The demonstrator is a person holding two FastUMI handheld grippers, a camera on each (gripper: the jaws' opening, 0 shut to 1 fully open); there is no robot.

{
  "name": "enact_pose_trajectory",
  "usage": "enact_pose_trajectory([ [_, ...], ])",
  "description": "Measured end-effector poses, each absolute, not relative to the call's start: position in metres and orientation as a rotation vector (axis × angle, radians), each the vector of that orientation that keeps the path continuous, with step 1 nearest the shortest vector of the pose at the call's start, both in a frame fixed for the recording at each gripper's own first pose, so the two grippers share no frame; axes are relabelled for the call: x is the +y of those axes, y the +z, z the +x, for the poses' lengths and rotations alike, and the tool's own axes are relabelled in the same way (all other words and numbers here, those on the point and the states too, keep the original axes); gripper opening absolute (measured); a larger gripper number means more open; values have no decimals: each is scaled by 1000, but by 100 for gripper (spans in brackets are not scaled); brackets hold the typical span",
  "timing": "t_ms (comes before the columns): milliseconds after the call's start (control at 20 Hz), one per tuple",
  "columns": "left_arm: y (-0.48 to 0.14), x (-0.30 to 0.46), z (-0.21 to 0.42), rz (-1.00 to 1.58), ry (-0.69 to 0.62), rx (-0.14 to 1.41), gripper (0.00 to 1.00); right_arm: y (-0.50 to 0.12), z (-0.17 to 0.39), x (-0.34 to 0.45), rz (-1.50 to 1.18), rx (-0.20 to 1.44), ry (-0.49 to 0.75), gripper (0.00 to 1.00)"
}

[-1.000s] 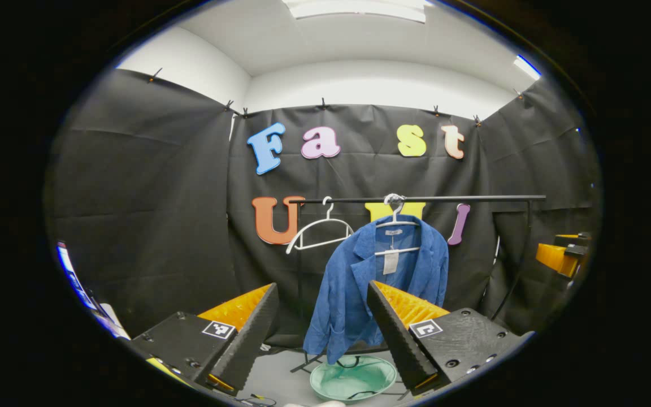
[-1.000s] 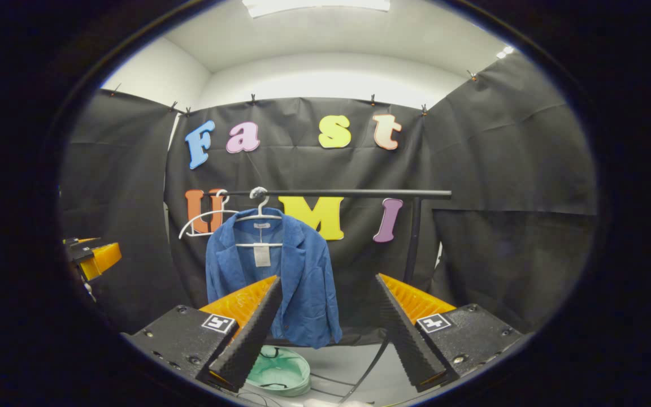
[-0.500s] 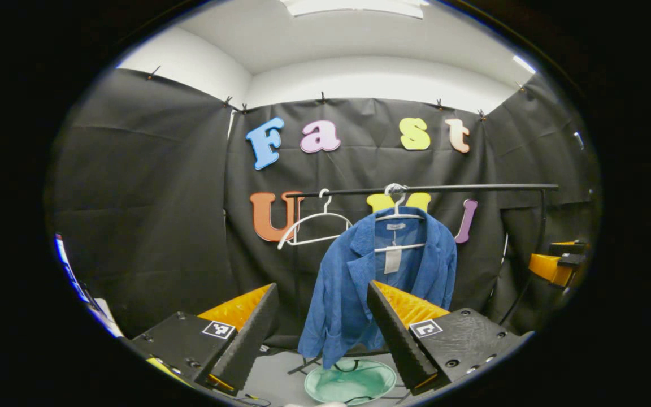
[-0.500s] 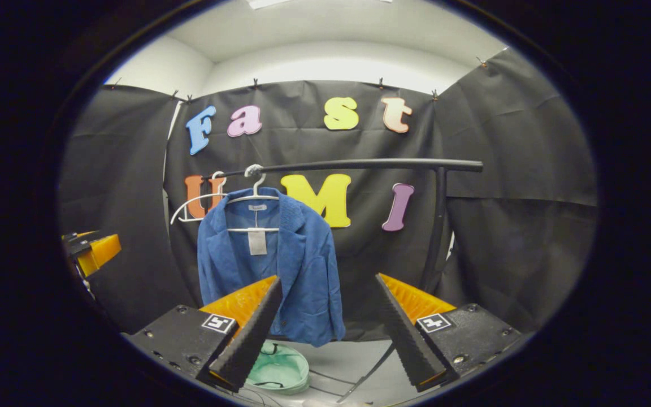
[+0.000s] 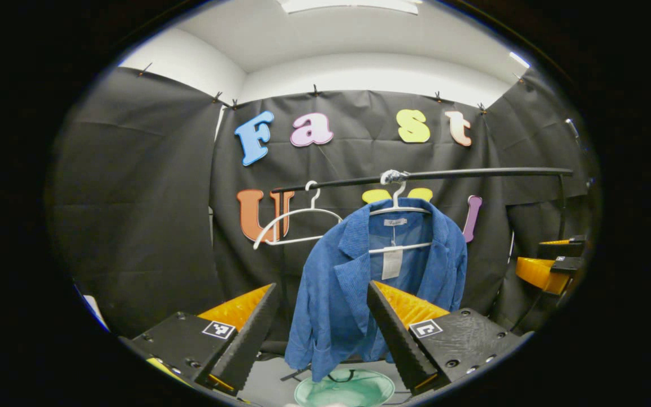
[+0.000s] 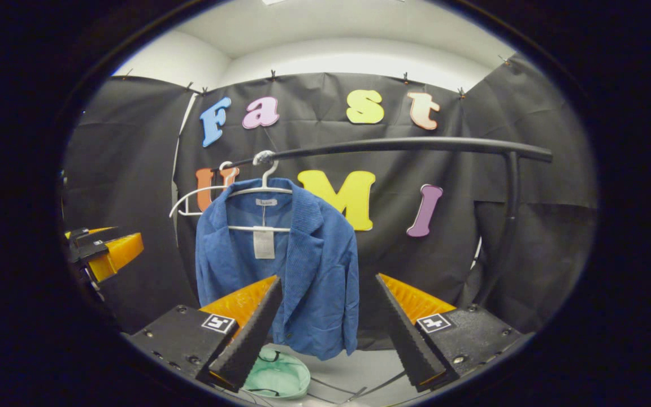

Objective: Grasp the clothes on the hanger with both hands and then place them into the laundry hamper below.

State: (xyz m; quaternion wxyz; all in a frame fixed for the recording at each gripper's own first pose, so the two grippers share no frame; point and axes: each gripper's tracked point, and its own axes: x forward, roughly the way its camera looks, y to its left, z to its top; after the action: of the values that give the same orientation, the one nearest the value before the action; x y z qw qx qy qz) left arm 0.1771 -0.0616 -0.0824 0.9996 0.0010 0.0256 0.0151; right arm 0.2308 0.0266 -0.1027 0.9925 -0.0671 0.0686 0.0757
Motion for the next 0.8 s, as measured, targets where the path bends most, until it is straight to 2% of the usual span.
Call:
enact_pose_trajectory([
  [300,-107,-82,234,-8,43,69,100,-127,301,30,-137,168,160,100],
  [350,-113,-83,245,-2,46,73,96,-131,313,31,-136,173,158,100],
  [400,-118,-84,255,4,49,71,100,-135,325,32,-136,179,152,100],
  [450,-124,-87,265,3,48,82,92,-137,335,34,-135,181,153,100],
  [500,-129,-91,273,4,45,92,100,-138,346,40,-132,180,158,100],
  [600,-138,-97,291,16,42,95,100,-142,363,56,-130,187,181,100],
  [800,-156,-108,318,16,51,119,92,-150,389,80,-157,184,207,100],
])
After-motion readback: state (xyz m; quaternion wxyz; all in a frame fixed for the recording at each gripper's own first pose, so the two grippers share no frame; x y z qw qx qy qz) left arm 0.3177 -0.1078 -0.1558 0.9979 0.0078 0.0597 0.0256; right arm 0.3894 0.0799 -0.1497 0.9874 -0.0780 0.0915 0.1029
